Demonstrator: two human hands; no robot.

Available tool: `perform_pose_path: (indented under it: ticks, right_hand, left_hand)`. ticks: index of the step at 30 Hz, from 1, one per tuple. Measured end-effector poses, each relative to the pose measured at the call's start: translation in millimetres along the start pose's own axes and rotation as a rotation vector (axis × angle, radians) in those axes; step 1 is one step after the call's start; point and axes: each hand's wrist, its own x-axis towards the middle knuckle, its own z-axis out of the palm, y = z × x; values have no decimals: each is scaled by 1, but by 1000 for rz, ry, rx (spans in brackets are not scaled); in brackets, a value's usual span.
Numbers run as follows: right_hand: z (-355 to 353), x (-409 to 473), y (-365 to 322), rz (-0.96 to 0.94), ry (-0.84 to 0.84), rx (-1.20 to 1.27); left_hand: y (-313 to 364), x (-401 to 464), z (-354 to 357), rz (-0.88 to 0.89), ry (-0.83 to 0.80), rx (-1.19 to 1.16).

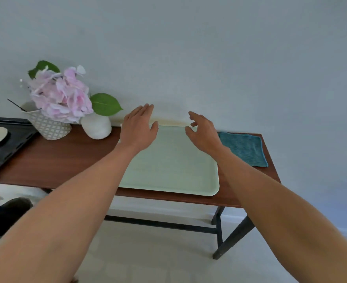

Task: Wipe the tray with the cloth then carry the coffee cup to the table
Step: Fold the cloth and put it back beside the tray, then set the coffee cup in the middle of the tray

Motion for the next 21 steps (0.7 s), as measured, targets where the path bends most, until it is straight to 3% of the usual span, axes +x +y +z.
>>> perform_pose_path:
  ticks: [11, 21]
  right_hand:
    - [104, 10, -80, 190, -68, 260]
    - [146, 28, -78, 272, -85, 376]
  left_hand:
    - [-124, -18, -14, -154, -180, -350]
    - [-162, -1, 27, -253, -182, -639]
